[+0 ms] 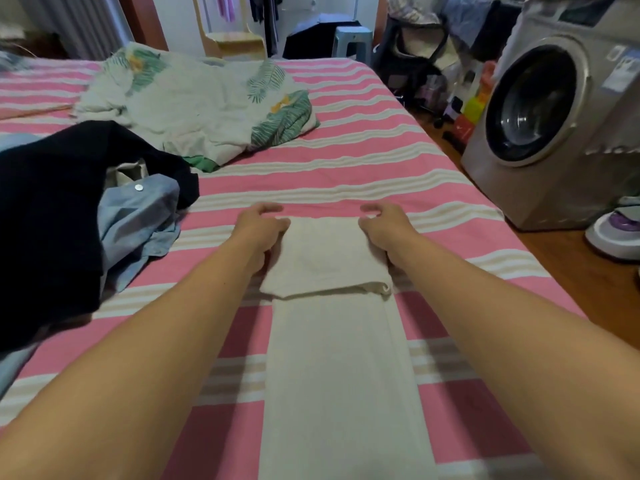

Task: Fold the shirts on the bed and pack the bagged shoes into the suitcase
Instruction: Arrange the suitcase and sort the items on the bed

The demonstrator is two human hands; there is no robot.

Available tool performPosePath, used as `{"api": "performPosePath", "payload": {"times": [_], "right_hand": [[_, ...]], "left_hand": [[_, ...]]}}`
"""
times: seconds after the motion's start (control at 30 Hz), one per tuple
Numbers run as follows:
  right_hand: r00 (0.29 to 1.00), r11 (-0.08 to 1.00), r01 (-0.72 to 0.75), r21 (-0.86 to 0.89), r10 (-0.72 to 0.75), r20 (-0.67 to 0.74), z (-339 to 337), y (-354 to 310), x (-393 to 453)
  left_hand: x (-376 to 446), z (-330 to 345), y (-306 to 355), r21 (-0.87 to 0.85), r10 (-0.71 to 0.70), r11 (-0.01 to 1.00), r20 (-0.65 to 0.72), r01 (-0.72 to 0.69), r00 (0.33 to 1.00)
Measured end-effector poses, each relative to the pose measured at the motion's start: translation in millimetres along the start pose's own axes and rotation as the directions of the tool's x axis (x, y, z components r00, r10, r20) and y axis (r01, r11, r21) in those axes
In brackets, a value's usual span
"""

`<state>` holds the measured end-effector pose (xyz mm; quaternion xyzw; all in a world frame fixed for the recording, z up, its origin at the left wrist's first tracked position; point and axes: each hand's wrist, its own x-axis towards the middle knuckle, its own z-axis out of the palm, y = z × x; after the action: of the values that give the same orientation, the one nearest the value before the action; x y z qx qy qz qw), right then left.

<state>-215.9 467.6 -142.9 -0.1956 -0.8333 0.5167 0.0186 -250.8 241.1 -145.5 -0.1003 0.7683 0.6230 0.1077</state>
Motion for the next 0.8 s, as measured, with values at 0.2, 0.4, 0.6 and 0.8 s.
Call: {"api": "performPosePath", "payload": {"times": [0.2, 0.4, 0.6, 0.8], "right_hand": [[0.949, 0.839, 0.238, -0.489, -0.307, -0.066, 5, 11, -15], [0.866, 0.391, 0.5, -0.772, -0.213, 0.453, 16, 58, -65], [0.809, 0.24, 0.588, -0.772, -0.192, 0.556, -7, 68, -168], [0.463, 0.108, 0.886, -0.451, -0.262, 0.847, -67, 127, -330]], "left_hand": [[-15, 10, -17, 0.639, 0.429, 0.711, -0.06, -0.295, 0.901], [-54, 17, -67, 0.804, 0.177, 0.118, 0.561, -0.583, 0.809], [-154, 6, -83, 0.759, 0.1, -0.046, 0.65, -0.649, 0.753], [-318, -85, -153, 0.412, 0.046, -0.108, 0.911, -0.905, 0.409]]}}
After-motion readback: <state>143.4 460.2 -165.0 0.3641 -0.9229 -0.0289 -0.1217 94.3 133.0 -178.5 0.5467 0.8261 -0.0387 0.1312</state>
